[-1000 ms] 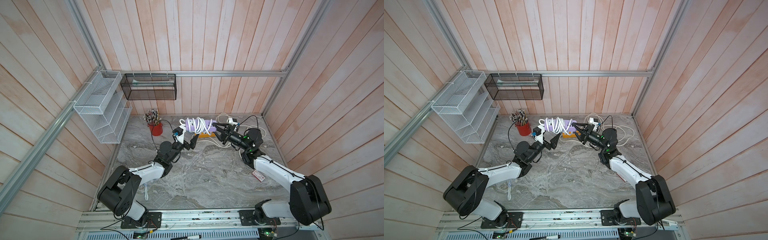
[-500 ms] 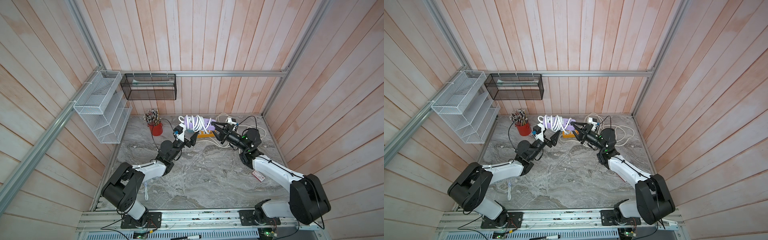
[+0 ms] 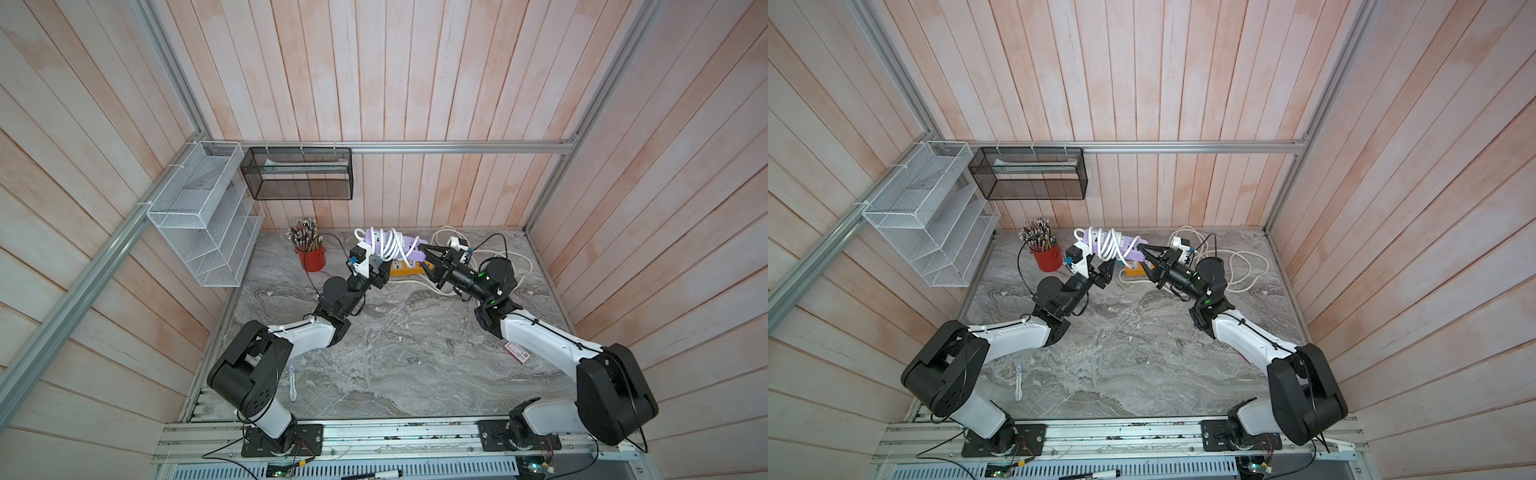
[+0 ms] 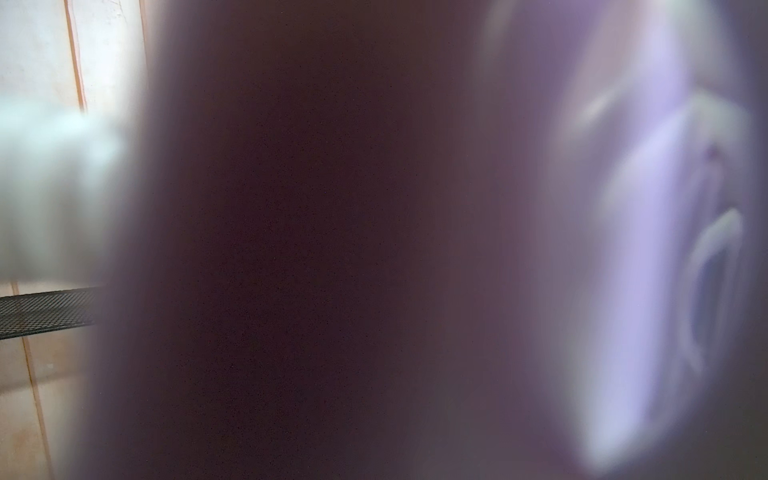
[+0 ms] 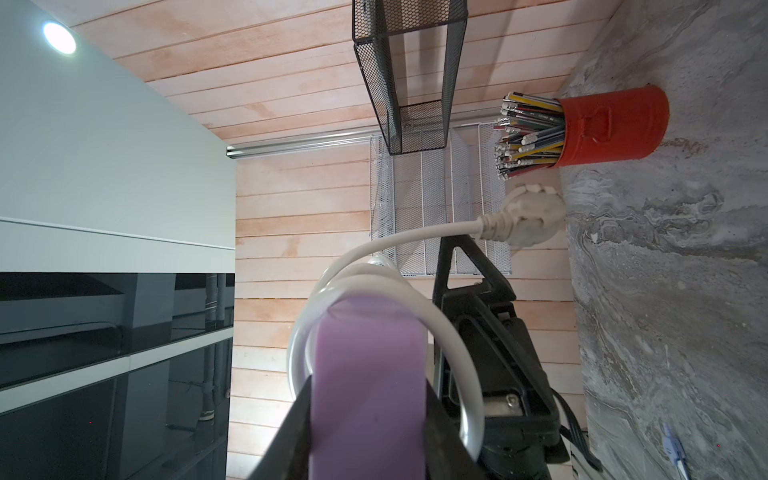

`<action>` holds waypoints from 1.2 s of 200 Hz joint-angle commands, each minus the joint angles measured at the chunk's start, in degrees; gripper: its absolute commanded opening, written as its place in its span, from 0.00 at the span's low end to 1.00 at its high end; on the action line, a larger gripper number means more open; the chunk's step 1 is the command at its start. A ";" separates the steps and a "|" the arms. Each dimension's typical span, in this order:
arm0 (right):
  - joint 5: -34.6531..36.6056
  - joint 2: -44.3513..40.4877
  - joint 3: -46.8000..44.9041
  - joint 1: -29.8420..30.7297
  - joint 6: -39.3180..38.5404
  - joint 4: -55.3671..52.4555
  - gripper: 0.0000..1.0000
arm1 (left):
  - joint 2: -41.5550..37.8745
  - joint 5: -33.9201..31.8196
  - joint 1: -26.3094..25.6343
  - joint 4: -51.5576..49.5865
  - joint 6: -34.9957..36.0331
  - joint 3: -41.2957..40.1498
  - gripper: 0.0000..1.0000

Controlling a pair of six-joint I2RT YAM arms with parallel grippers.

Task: Unwrap the cord wrapped around the power strip
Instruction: Unwrap the power cord from the power strip.

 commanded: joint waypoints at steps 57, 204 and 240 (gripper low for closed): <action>-3.30 0.38 5.75 1.60 3.55 9.48 0.24 | -3.15 -2.45 -0.08 4.42 -4.72 -4.69 0.85; -1.59 1.79 7.54 4.70 9.06 14.62 0.24 | -1.54 -7.49 0.35 8.42 -0.59 -2.68 0.87; -1.15 1.92 7.60 5.82 9.29 14.68 0.24 | -1.74 -9.21 1.04 11.06 -0.36 -3.06 0.87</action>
